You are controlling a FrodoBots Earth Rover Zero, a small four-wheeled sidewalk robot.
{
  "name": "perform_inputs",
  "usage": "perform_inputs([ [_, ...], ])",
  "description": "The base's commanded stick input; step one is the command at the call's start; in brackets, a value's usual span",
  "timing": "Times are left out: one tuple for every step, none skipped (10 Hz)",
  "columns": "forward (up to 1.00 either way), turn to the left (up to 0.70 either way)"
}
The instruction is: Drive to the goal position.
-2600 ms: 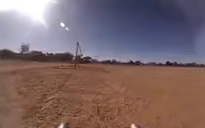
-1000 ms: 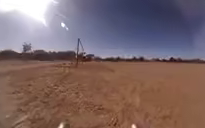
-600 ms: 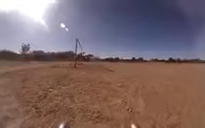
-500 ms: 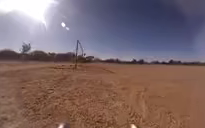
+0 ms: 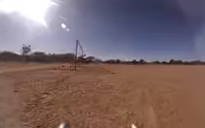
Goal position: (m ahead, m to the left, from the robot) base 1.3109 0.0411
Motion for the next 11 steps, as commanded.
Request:
perform_inputs([
  [0.5,0.0],
  [0.5,0.0],
  [0.5,0.0],
  [0.5,0.0],
  [0.5,0.0],
  [0.5,0.0],
  [0.5,0.0],
  [0.5,0.0],
  [0.5,0.0],
  [0.5,0.0],
  [0.5,0.0],
])
